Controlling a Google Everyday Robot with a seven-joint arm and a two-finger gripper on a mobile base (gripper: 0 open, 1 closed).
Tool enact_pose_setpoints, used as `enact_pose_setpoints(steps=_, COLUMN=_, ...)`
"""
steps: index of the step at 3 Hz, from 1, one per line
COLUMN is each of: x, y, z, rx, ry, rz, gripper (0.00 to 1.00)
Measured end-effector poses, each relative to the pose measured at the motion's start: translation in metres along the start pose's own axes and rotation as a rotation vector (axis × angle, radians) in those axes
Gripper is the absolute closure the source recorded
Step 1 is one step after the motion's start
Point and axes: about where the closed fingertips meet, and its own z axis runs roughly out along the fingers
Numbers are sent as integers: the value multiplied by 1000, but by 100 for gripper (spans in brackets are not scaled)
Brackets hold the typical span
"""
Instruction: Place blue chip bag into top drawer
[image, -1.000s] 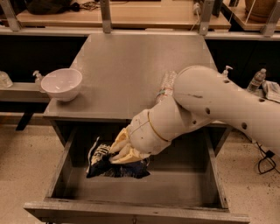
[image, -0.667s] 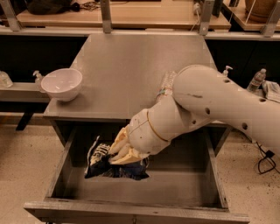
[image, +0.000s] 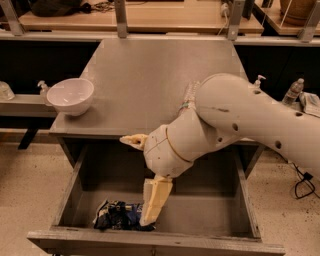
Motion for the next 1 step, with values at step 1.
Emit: enact_pose_setpoints(steps=1, x=0, y=0, z=0, rx=0, ry=0, rz=0, gripper=0)
